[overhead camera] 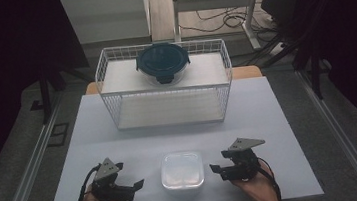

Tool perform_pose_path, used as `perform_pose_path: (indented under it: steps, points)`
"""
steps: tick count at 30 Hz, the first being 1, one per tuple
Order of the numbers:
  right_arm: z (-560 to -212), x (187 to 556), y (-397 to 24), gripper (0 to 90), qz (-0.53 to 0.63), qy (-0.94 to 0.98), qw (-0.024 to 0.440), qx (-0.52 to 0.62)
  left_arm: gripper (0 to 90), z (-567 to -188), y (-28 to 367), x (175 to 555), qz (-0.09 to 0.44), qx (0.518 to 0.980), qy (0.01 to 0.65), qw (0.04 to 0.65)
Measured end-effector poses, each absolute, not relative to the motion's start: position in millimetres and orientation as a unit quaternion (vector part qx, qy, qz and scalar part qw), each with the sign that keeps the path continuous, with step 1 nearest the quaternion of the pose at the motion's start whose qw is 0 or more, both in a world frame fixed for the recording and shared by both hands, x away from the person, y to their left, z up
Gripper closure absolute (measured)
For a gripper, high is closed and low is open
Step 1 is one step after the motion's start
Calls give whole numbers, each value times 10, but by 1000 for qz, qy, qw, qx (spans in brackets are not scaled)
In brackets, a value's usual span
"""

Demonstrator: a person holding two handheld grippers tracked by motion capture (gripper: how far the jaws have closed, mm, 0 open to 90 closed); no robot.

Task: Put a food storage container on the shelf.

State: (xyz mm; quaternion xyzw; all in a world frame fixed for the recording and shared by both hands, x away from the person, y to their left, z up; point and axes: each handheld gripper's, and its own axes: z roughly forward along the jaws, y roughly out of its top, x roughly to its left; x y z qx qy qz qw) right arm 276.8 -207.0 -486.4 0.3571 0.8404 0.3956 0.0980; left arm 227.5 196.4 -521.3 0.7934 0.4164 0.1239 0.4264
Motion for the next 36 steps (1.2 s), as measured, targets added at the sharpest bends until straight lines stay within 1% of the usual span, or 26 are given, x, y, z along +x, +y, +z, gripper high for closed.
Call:
perform_pose_path:
  steps: [3,5,6,10,16,19,22,25,26,29,30,31,32,35,36]
  points:
    - [-4825,2761,-2054,194,401,838,96,356,27,-5171,1943,2285,102,789,416,441]
    - [-4793,2742,-2038,193,408,835,101,354,49,-5131,1916,2282,105,787,408,451]
    - [-4777,2737,-2030,195,411,834,101,352,59,-5110,1893,2283,106,787,405,453]
    - [-4751,2716,-1978,258,423,832,92,346,90,-5058,1778,2323,103,791,388,461]
    - [-4741,2675,-1826,288,435,834,96,327,122,-5015,1590,2432,91,795,365,476]
    - [-4759,2680,-1748,301,432,838,83,323,126,-5015,1484,2503,86,798,357,477]
    - [-4808,2693,-1662,298,425,843,70,320,119,-5036,1388,2581,65,800,355,479]
    - [-4853,2716,-1603,260,417,848,49,324,117,-5096,1293,2622,49,808,351,472]
    - [-4880,2720,-1585,233,419,846,37,327,116,-5111,1279,2619,46,810,349,469]
    - [-4896,2737,-1596,209,413,845,15,339,124,-5142,1265,2621,12,808,347,477]
    - [-4902,2741,-1602,218,412,844,7,342,143,-5148,1264,2617,4,807,345,480]
    - [-4911,2746,-1608,217,413,843,-9,343,169,-5155,1256,2599,-17,806,344,482]
    - [-4927,2736,-1612,215,412,841,-23,350,185,-5153,1257,2586,-17,806,345,481]
    - [-4918,2711,-1615,239,408,841,-31,355,217,-5127,1286,2536,-23,806,351,476]
    - [-4906,2695,-1621,265,406,839,-31,360,266,-5121,1308,2522,-28,804,354,478]
